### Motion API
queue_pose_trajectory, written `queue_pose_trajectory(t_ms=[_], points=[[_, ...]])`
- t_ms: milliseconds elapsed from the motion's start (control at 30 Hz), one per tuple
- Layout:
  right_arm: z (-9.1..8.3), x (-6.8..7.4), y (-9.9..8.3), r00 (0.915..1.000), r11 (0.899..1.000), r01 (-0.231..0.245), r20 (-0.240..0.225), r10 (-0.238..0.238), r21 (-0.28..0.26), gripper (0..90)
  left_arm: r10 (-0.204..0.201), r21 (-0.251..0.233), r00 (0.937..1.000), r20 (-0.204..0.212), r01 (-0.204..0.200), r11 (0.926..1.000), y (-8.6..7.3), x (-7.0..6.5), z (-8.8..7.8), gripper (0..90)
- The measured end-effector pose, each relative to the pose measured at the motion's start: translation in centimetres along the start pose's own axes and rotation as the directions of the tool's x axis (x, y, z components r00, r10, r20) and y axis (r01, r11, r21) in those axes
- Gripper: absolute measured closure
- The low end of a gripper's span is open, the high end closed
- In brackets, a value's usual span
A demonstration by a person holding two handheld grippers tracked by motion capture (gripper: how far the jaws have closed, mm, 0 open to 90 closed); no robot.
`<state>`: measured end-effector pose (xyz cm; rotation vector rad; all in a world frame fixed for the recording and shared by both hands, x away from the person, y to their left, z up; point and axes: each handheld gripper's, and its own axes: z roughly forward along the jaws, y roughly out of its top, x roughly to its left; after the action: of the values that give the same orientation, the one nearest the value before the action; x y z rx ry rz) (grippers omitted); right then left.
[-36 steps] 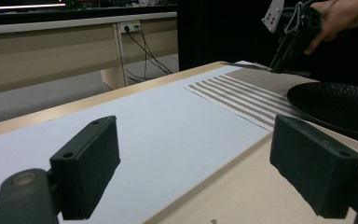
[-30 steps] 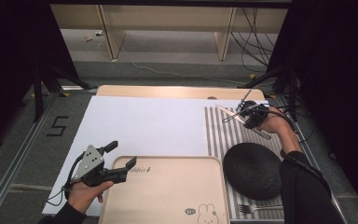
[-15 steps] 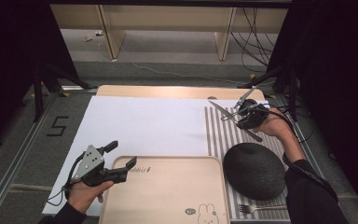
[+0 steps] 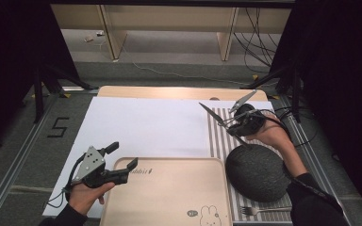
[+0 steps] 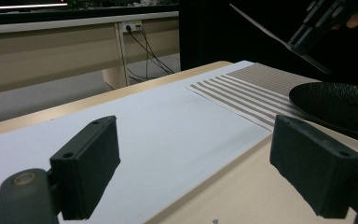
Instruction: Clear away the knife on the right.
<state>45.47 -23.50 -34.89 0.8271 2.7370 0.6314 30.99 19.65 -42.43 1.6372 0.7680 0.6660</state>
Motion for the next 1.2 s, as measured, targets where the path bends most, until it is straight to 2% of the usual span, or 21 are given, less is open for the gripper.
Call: queue_pose_trajectory(t_ms=[167,300,433,467,667,700,1200], points=[[0.0,1.1,-0.4,0.9966,0.996,-0.051,-0.068,0.045,-0.078,80.6,0.001,-0.001,1.0000,0.000,-0.001,1.0000,0.0,0.0,0.0,15.6],[0.3,2.3,-0.8,0.9928,0.991,-0.079,-0.098,0.068,-0.110,80.5,0.003,-0.001,1.0000,0.000,-0.003,1.0000,0.0,0.0,0.0,15.6],[0.5,3.2,-1.4,0.9851,0.982,-0.114,-0.146,0.091,-0.153,80.6,0.001,0.001,1.0000,-0.001,-0.001,1.0000,0.0,0.0,0.0,15.6],[0.5,3.8,-1.7,0.9840,0.976,-0.123,-0.149,0.097,-0.178,80.6,0.002,0.000,1.0000,0.000,-0.002,1.0000,0.0,0.0,0.0,15.6],[0.6,5.3,-2.1,0.9816,0.974,-0.129,-0.164,0.099,-0.187,80.6,0.005,0.000,1.0000,0.000,-0.005,1.0000,0.0,-0.1,0.0,15.6],[0.5,5.8,-2.1,0.9783,0.971,-0.137,-0.180,0.102,-0.195,80.6,0.009,-0.002,1.0000,0.001,-0.009,1.0000,0.1,-0.1,0.0,15.6],[0.7,8.5,-2.0,0.9684,0.958,-0.179,-0.212,0.131,-0.225,80.6,0.008,-0.002,1.0000,0.001,-0.008,1.0000,0.1,-0.1,0.0,15.6]])
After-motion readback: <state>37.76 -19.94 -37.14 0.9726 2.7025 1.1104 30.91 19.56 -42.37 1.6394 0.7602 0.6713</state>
